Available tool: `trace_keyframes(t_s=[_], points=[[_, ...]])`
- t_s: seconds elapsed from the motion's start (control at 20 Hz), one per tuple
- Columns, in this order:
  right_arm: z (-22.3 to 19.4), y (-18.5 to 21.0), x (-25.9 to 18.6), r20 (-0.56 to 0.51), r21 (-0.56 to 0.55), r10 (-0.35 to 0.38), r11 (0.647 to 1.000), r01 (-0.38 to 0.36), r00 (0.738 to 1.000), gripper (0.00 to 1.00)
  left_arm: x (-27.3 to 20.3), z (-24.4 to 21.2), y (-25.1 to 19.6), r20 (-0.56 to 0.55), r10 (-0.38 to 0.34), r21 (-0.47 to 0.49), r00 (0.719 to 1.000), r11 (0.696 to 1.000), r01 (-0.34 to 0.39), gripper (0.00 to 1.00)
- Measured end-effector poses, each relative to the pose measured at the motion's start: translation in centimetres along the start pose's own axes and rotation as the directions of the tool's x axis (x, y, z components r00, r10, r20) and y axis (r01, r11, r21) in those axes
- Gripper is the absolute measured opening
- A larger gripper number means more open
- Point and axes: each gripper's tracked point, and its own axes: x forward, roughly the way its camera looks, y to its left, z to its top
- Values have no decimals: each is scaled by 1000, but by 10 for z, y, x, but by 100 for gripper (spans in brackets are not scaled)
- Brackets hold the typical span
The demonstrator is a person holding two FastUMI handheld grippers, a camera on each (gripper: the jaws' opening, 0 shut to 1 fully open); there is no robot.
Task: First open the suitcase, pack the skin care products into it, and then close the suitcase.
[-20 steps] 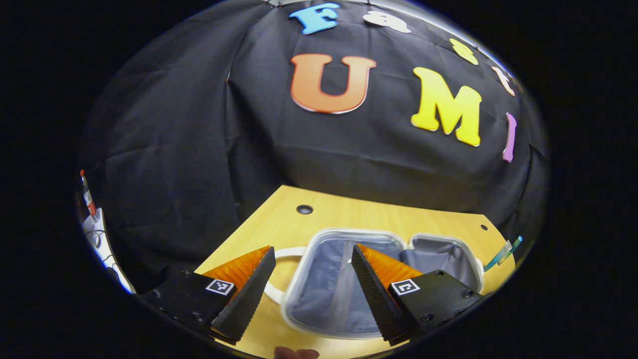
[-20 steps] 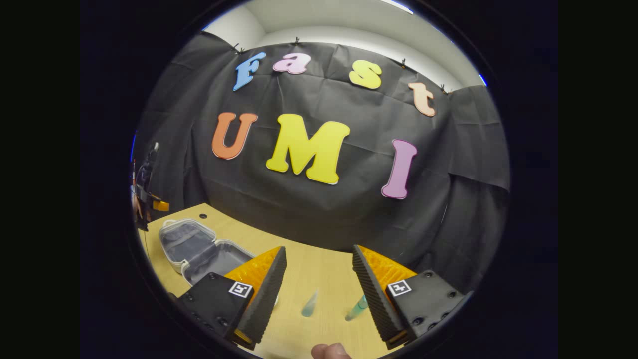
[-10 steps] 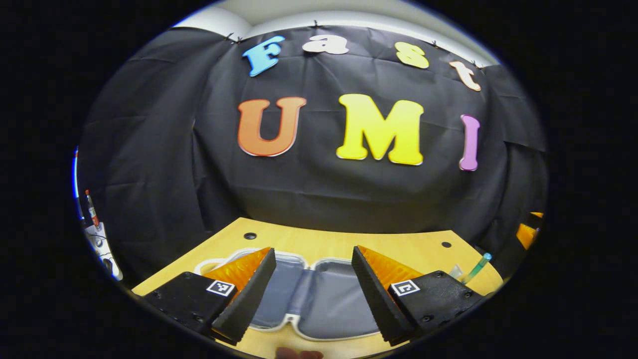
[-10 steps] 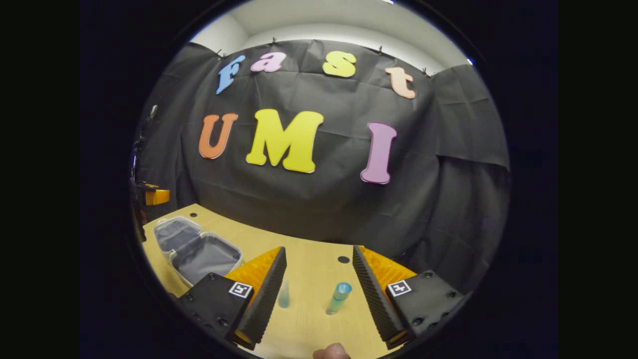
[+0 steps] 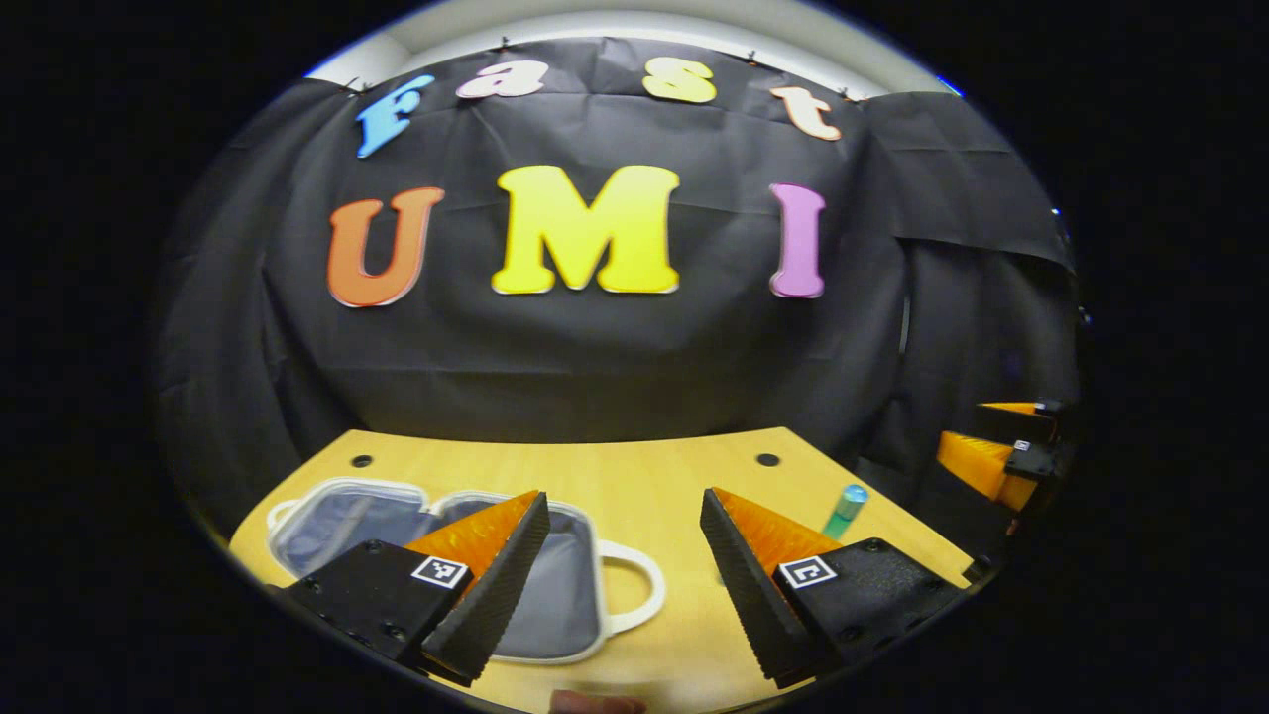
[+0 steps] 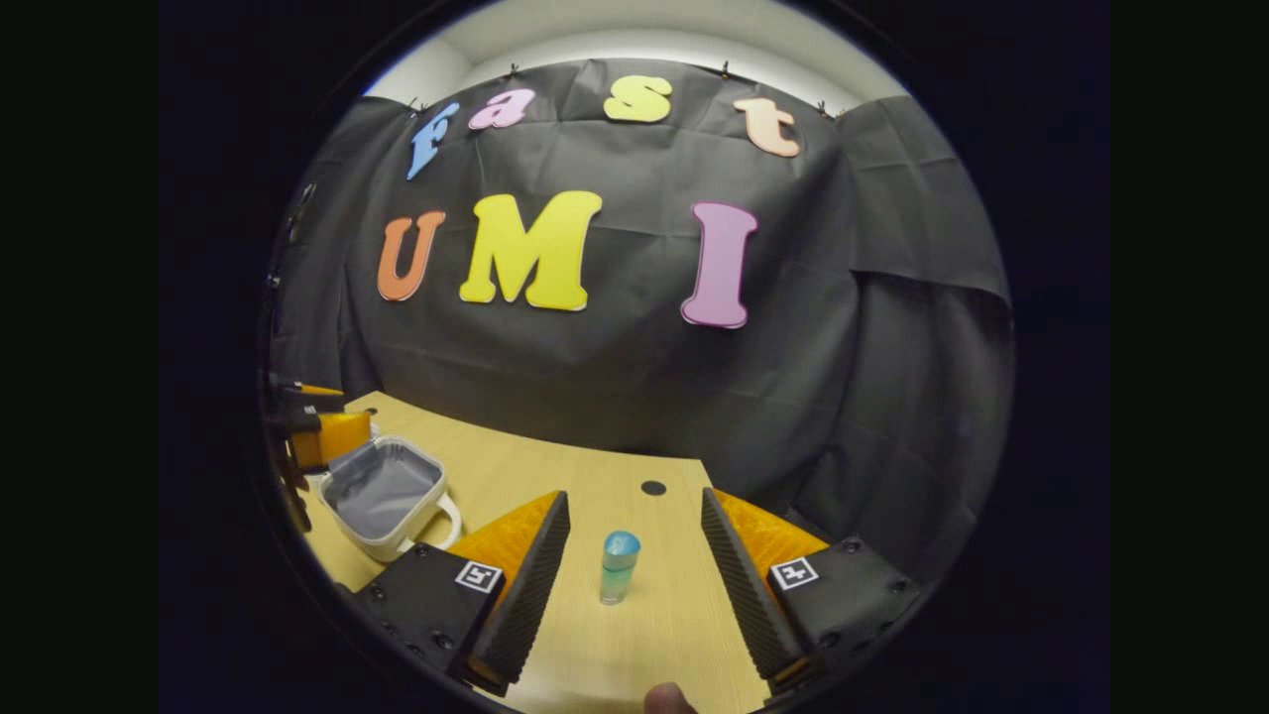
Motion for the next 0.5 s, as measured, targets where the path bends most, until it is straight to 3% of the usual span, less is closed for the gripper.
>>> trace_keyframes(t_s=[0.2,0.5], points=[[-22,-28,3,-49,-20,-15,1000,14,999,80,31,-47,-59,-91,-94,13,991,995,95,98],[-61,-72,6,-146,-40,-71,997,66,987,80,84,-112,-84,-188,-96,5,977,995,99,98]])
